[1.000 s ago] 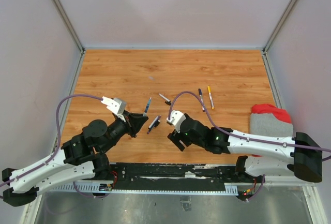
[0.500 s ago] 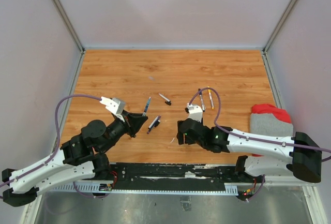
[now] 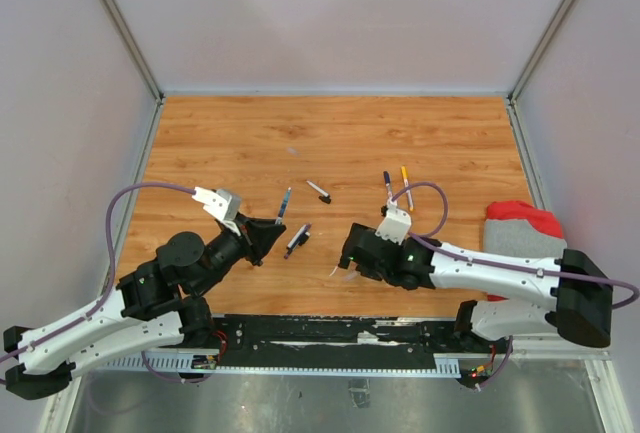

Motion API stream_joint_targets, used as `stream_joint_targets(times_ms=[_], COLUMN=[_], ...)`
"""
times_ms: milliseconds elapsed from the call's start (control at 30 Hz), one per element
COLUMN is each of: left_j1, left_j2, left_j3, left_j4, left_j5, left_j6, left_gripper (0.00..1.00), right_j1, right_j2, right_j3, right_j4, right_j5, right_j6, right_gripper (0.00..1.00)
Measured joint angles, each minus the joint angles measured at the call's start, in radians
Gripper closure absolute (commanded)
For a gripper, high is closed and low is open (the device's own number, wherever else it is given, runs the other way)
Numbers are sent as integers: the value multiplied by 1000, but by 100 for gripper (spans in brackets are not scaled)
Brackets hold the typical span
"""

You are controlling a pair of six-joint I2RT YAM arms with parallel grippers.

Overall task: Insert the pens into the pen caps
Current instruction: Insert the pen cap onto the pen.

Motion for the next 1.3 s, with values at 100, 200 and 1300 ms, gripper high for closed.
stream_joint_targets(times_ms=[100,200,1300], left_j1=[0,0,0], left_j2=[0,0,11], left_j3=[0,0,0], left_j4=[0,0,-14], left_j5=[0,1,1], left_j6=[-2,-2,-3], left_gripper=[100,100,100], right_j1=[-2,-10,-157], right_j2=[77,198,428], right_j3=[77,189,187], right_j4=[-85,-187,-136], right_j5=[-5,-36,-340], right_j6=[98,179,290], right_gripper=[2,1,52])
